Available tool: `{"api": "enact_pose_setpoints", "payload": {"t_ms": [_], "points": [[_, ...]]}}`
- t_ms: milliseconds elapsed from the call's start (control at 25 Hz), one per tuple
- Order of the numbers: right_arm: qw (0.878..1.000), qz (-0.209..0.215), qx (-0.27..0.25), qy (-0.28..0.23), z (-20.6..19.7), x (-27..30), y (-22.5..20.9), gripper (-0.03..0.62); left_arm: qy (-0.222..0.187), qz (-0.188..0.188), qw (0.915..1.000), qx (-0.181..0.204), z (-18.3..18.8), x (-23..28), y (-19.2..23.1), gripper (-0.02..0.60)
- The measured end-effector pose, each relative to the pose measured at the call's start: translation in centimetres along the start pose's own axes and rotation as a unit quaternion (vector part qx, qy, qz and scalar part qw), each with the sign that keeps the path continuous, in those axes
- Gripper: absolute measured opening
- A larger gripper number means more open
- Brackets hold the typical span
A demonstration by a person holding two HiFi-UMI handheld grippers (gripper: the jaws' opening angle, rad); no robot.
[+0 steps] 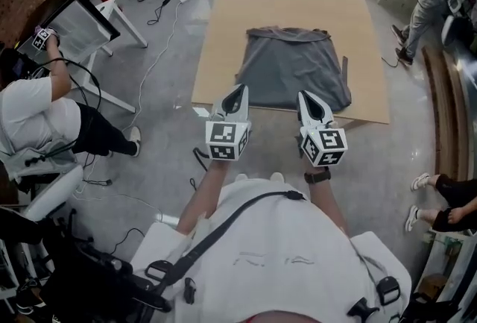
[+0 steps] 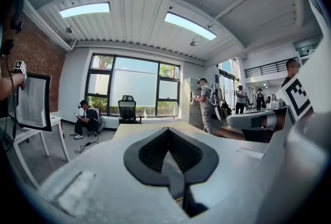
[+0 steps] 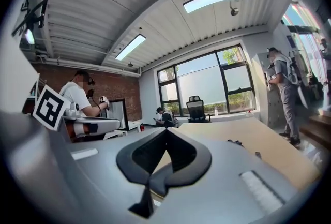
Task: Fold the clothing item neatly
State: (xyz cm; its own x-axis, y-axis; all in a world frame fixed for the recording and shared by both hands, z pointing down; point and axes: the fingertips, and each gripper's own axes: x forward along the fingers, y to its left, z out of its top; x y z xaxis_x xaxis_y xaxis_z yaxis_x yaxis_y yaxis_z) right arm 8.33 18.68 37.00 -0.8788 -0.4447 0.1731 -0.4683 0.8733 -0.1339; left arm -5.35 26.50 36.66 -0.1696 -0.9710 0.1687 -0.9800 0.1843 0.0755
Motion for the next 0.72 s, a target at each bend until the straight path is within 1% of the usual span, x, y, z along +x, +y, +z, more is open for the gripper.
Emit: {"api": "enact_pose_setpoints", "payload": {"t_ms": [40, 120, 200, 280, 360, 480, 720], "points": [[1.0, -0.008, 0.002, -0.007, 0.3, -0.1, 0.1, 0.005, 0.002, 0.002, 1.0, 0.0, 0.0, -0.3, 0.1, 0.002], [1.0, -0.016, -0.008, -0.017, -0.1, 0.2, 0.8, 0.005, 0.005, 0.005, 1.0, -0.001, -1.3, -0.8, 0.7, 0.002], [0.999, -0.018, -0.023, -0.019, -1.0, 0.5, 2.2, 0.005, 0.007, 0.006, 1.0, -0.002, -3.0, -1.7, 1.3, 0.002], [0.999, -0.019, -0.033, -0.017, -1.6, 0.3, 3.4, 0.005, 0.004, 0.004, 1.0, -0.006, -3.9, -2.5, 1.4, 0.002], [0.999, -0.024, -0.042, -0.015, -1.7, 0.1, 3.3, 0.005, -0.003, 0.001, 1.0, -0.007, -3.8, -2.6, 1.0, 0.002], [0.998, -0.037, -0.044, -0.011, -1.4, -0.3, 2.0, 0.005, -0.012, 0.0, 0.9999, -0.007, -2.8, -1.9, 0.3, 0.002], [0.997, -0.065, -0.041, -0.005, -1.6, -0.7, 0.8, 0.005, -0.018, 0.006, 0.9998, -0.008, -2.0, -2.1, 0.6, 0.002]]}}
